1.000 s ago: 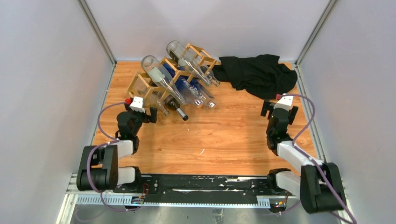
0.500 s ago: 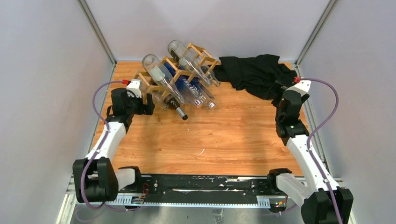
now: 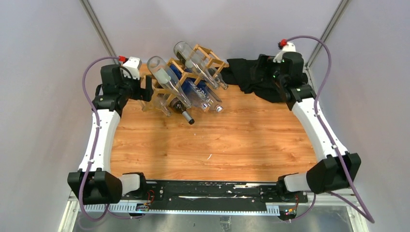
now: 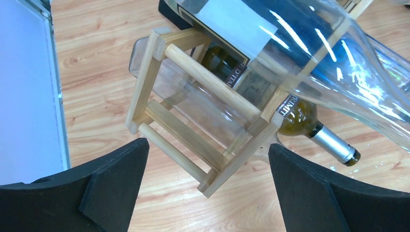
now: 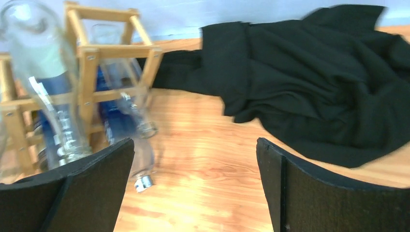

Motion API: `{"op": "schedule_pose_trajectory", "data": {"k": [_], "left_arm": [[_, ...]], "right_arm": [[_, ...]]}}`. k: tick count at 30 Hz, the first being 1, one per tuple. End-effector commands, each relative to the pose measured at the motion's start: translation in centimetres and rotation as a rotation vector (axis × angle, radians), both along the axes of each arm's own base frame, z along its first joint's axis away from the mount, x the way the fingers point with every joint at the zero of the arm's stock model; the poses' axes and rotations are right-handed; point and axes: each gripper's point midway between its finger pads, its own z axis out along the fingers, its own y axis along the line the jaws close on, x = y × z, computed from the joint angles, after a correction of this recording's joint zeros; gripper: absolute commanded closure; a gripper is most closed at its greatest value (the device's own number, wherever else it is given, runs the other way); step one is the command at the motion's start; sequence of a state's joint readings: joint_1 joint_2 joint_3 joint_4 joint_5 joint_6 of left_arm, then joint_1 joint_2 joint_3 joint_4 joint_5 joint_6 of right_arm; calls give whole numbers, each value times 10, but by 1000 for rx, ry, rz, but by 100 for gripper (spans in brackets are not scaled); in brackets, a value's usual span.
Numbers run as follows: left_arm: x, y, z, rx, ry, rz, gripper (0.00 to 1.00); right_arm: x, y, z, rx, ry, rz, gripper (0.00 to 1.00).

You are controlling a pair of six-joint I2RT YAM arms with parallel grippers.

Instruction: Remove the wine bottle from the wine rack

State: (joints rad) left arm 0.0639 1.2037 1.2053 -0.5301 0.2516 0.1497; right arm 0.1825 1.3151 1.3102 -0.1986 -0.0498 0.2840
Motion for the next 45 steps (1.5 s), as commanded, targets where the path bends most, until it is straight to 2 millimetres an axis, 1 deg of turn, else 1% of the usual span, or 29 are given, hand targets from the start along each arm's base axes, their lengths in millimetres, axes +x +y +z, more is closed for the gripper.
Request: {"op": "schedule_pose_trajectory", "data": {"k": [1, 2, 6, 9, 11, 12, 13, 14, 15, 17, 18, 19, 21, 24, 31, 41, 45], "left_arm": [[-17, -6, 0, -7, 104, -41, 0], [-20, -8, 2, -13, 112, -49, 0], [-22, -13, 15, -29, 115, -77, 0], [-21, -16, 22, -31, 115, -96, 0], [-20, -16, 24, -31, 117, -101, 0], [-19, -17, 26, -32, 114, -106, 0], [-18, -18, 27, -34, 113, -111, 0], [-17, -19, 27, -37, 118, -116, 0], [-17, -20, 27, -41, 122, -120, 0], [-14, -22, 27, -49, 126, -130, 0], [-14, -23, 28, -55, 126, -136, 0], [-13, -24, 28, -60, 128, -141, 0], [-12, -27, 30, -73, 131, -154, 0], [-11, -31, 32, -86, 131, -175, 0], [-9, -36, 34, -103, 132, -198, 0], [-10, -39, 39, -109, 141, -222, 0], [-12, -39, 40, -102, 143, -226, 0]], "right_arm": [[-7, 64, -3, -50, 81, 244, 0], [-5, 76, -3, -65, 92, 284, 0], [1, 130, -15, -126, 151, 451, 0], [3, 165, -25, -166, 187, 562, 0], [4, 184, -31, -177, 212, 615, 0], [5, 192, -28, -185, 208, 640, 0], [6, 200, -35, -195, 222, 659, 0], [8, 207, -32, -202, 214, 673, 0], [8, 213, -38, -208, 227, 687, 0], [12, 223, -41, -207, 233, 704, 0], [13, 227, -43, -204, 238, 710, 0], [14, 230, -42, -197, 234, 715, 0], [19, 235, -48, -193, 244, 719, 0], [24, 238, -55, -197, 253, 723, 0], [32, 248, -64, -188, 260, 740, 3], [50, 263, -79, -163, 262, 749, 11], [55, 269, -87, -149, 269, 761, 16]]}}
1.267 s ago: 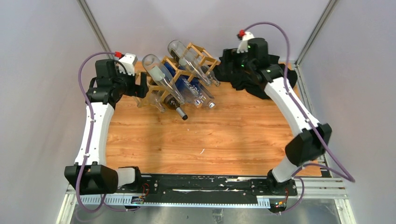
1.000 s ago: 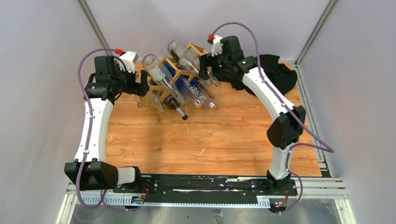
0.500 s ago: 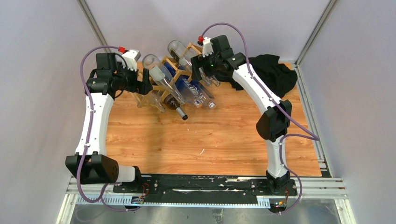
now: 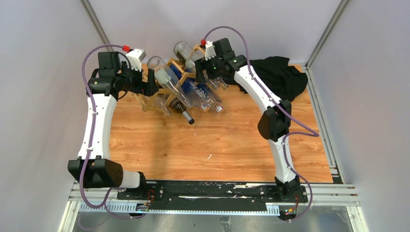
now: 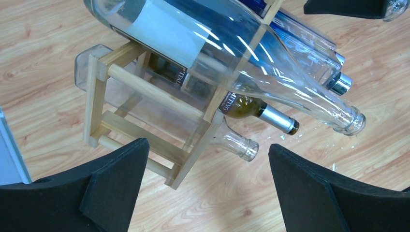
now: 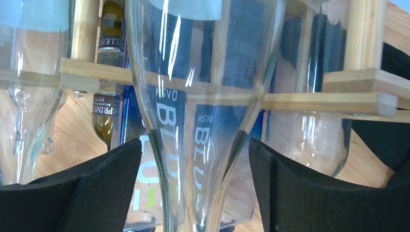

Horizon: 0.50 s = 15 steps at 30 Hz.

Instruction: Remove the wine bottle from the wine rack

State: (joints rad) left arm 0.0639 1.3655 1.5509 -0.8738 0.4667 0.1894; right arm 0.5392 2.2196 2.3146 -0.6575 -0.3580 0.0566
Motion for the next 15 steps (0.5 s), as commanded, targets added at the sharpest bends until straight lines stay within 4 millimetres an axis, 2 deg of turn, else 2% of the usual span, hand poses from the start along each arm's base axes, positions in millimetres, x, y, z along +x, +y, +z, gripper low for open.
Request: {"op": "schedule_pose_trajectory", "data": {"k": [1, 7, 15], "left_arm": [[-5, -4, 5, -4, 3, -32, 0], [-9, -10, 6, 0, -1, -57, 0], [-10, -15, 8, 36, -8, -90, 0]], "right_arm": [[1, 13, 0, 26, 4, 29, 16], [2, 14, -8, 25, 20, 33, 29], [-3, 14, -6, 33, 28, 49, 55]]}}
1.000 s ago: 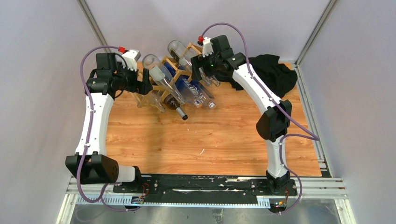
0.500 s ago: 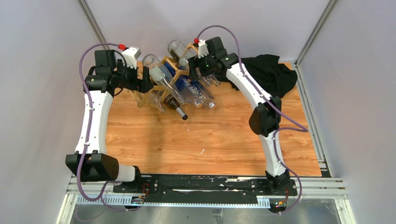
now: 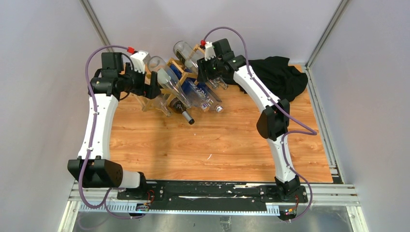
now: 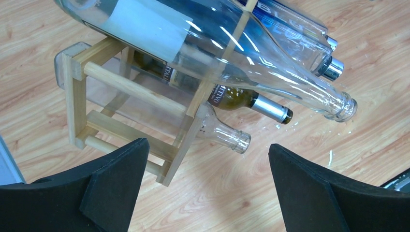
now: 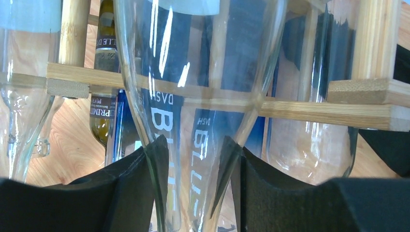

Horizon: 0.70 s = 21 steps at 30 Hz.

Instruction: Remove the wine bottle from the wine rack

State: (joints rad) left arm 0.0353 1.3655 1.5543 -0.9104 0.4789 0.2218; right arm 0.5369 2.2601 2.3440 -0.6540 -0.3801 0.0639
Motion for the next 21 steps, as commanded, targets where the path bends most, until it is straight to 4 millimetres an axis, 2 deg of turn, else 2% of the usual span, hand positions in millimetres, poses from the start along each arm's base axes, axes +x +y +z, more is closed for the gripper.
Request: {"op": "schedule_pose_trajectory", "data": {"k": [1, 7, 11, 12, 13, 21], "left_arm": [[-2, -3, 11, 32, -25, -39, 0], [1, 1, 18, 105, -48, -73, 0], [2, 4, 27, 149, -93, -105, 0], [2, -1, 29, 161, -102, -127, 0], [0, -5, 31, 171, -112, -146, 0], [0, -13, 34, 224, -139, -194, 0]], "right_arm": [[-9, 8, 6, 27, 10, 42, 59], [-16, 8, 24, 89, 34, 57, 99], [-23, 6, 48, 200, 70, 66, 100], [-23, 5, 50, 225, 85, 58, 100], [-24, 5, 62, 272, 86, 63, 100], [-38, -3, 108, 459, 105, 90, 100]]}}
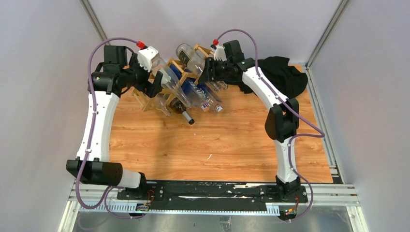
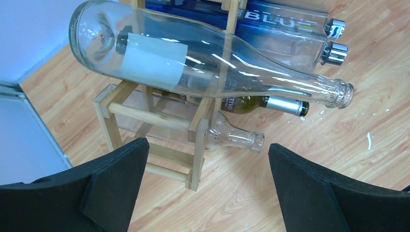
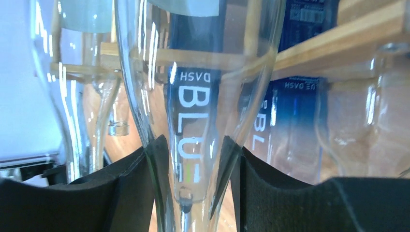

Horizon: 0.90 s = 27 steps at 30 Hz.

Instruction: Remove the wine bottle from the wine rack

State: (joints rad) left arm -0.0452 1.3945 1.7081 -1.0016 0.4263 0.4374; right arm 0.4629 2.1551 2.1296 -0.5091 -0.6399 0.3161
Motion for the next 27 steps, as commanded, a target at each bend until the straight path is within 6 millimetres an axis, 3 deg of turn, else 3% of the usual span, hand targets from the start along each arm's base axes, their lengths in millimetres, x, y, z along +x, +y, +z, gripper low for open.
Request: {"op": "schedule_pose_trajectory", "data": {"k": [1, 7, 21, 27], "left_arm": [[-1, -2, 2, 45, -14, -33, 0], [1, -10, -3, 74, -20, -89, 0], [-3, -35, 17, 99, -144, -304, 0], [-9, -44, 25, 230, -300, -491, 0]], "right_arm": [[-17, 3, 98, 220, -137, 53, 100], [-34, -4, 124, 275, -167, 61, 100], [-62, -18, 144, 286, -215, 70, 100], [-86, -27, 143, 258, -211, 70, 100]]}}
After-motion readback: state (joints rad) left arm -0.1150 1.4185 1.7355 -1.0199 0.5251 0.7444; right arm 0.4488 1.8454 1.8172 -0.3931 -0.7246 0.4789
